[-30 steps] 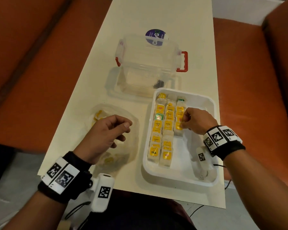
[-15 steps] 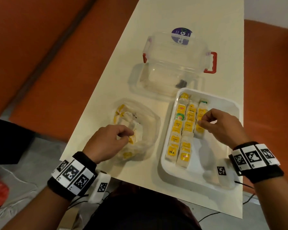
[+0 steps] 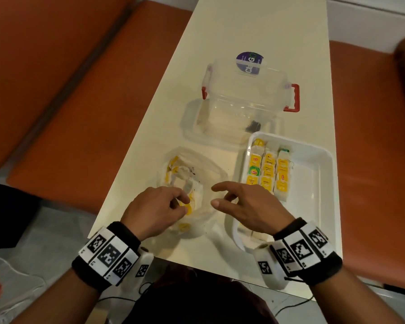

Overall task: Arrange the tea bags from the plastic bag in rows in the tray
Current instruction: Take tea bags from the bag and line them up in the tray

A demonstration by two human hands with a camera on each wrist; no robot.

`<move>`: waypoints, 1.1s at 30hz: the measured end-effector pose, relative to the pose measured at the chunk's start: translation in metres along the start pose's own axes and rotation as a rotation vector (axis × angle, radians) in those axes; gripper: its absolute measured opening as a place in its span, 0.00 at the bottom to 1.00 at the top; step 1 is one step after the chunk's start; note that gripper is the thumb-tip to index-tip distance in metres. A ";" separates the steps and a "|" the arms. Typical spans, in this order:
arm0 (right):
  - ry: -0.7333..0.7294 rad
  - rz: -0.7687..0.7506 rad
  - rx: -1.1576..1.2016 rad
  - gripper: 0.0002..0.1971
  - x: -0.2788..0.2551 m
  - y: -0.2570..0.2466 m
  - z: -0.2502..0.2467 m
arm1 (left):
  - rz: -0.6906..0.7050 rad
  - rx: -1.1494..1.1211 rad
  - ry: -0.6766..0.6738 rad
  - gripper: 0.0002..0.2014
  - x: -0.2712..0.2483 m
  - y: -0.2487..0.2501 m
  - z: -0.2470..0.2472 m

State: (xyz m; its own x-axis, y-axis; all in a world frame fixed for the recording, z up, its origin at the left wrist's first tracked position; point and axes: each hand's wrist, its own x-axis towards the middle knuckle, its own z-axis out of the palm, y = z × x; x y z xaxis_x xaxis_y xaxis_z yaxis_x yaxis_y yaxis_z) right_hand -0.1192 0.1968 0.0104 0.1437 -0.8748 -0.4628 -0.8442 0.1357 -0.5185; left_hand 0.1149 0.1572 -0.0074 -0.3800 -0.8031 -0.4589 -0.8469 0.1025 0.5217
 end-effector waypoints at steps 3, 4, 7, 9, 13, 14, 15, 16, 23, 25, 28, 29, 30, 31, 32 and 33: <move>0.053 0.041 0.010 0.19 0.005 0.000 0.008 | -0.005 0.144 -0.045 0.10 0.002 -0.001 -0.008; 0.076 0.051 0.011 0.17 0.005 0.001 0.010 | 0.008 0.185 -0.041 0.10 0.004 0.000 -0.012; 0.112 0.078 0.000 0.14 0.002 0.000 0.014 | 0.108 0.204 0.004 0.12 0.020 0.007 -0.023; 0.109 0.098 -0.042 0.14 -0.001 -0.003 0.018 | 0.203 0.279 -0.009 0.16 0.041 0.012 -0.029; 0.111 0.129 -0.072 0.14 -0.005 -0.007 0.026 | 0.302 0.619 -0.115 0.22 0.078 0.016 -0.035; 0.112 0.135 -0.075 0.14 -0.005 -0.008 0.028 | 0.313 0.676 -0.152 0.23 0.084 0.016 -0.034; 0.115 0.139 -0.078 0.14 -0.005 -0.009 0.029 | 0.321 0.711 -0.186 0.23 0.087 0.015 -0.033; 0.118 0.143 -0.079 0.14 -0.005 -0.009 0.030 | 0.323 0.732 -0.212 0.23 0.090 0.016 -0.033; 0.135 0.135 -0.077 0.15 -0.005 -0.012 0.028 | 0.250 0.786 -0.302 0.16 0.091 0.013 -0.027; 0.128 0.127 -0.093 0.16 -0.007 -0.012 0.029 | 0.251 0.789 -0.308 0.11 0.091 0.010 -0.025; 0.128 0.117 -0.107 0.16 -0.009 -0.012 0.029 | 0.288 0.747 -0.283 0.08 0.091 0.008 -0.026; 0.127 0.116 -0.109 0.16 -0.010 -0.012 0.028 | 0.297 0.713 -0.276 0.09 0.091 0.007 -0.029; 0.126 0.114 -0.112 0.17 -0.010 -0.012 0.026 | 0.298 0.677 -0.273 0.09 0.091 0.006 -0.032; 0.128 0.110 -0.113 0.17 -0.011 -0.012 0.025 | 0.284 0.641 -0.273 0.09 0.091 0.005 -0.036; 0.132 0.105 -0.113 0.17 -0.010 -0.012 0.023 | 0.258 0.604 -0.280 0.10 0.091 0.004 -0.040; 0.137 0.099 -0.115 0.17 -0.010 -0.012 0.022 | 0.228 0.574 -0.296 0.11 0.092 0.004 -0.044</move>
State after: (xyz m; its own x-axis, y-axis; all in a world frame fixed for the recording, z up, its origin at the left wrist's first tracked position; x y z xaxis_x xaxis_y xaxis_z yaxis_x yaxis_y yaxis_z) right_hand -0.0994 0.2143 0.0055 -0.0079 -0.9158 -0.4016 -0.9053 0.1772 -0.3861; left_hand 0.0931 0.0584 -0.0160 -0.5885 -0.5385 -0.6030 -0.7659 0.6103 0.2025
